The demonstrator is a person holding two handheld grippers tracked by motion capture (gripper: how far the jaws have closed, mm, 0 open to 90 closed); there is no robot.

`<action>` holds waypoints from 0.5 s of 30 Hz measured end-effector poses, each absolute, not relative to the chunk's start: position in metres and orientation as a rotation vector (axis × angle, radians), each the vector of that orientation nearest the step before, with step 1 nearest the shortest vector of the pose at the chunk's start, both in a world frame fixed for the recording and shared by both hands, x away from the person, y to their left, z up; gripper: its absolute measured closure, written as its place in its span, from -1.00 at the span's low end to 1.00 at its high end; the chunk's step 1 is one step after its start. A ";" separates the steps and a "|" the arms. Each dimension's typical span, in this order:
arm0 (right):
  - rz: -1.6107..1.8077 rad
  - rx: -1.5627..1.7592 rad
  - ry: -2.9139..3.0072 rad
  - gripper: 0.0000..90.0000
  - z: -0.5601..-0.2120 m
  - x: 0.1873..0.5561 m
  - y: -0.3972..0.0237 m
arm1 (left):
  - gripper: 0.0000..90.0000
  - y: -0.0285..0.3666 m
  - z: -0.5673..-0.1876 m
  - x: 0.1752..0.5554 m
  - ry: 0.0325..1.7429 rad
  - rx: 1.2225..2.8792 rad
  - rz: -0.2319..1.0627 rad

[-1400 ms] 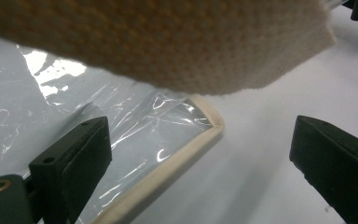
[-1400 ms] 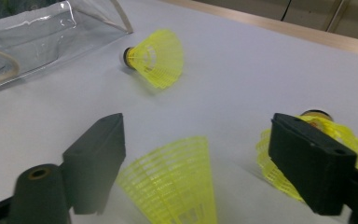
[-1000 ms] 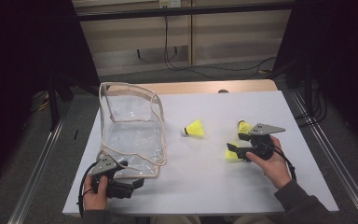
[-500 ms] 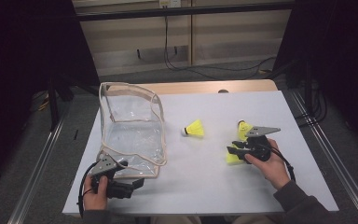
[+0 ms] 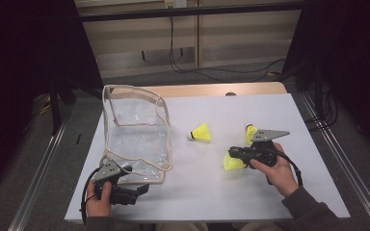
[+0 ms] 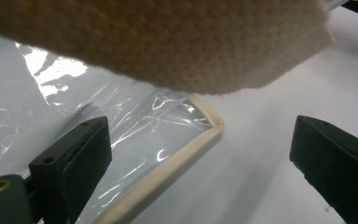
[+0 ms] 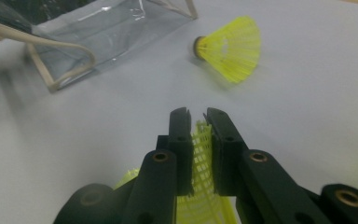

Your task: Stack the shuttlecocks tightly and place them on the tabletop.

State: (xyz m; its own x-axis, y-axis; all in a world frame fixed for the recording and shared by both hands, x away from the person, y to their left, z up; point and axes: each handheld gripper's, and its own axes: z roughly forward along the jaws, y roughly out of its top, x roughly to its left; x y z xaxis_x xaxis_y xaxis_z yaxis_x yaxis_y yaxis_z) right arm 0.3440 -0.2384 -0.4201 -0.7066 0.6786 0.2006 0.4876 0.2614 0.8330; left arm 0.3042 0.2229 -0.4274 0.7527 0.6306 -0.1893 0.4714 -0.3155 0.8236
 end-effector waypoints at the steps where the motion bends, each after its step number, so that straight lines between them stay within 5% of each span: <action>1: 1.437 1.093 2.332 0.76 -0.420 0.344 -0.236 | -0.88 0.223 -0.427 0.304 0.834 1.973 0.205; 15: 1.332 1.127 2.335 0.47 -0.432 0.346 -0.239 | -0.88 0.223 -0.427 0.304 0.834 1.971 0.203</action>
State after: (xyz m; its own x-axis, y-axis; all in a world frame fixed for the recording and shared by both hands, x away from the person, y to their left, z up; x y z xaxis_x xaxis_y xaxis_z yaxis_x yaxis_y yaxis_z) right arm 0.3464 -0.2390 -0.4317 -0.6793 0.7142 0.1687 0.5086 0.2924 0.8098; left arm 0.3040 0.2233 -0.4273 0.7533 0.6295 -0.1907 0.4711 -0.3141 0.8242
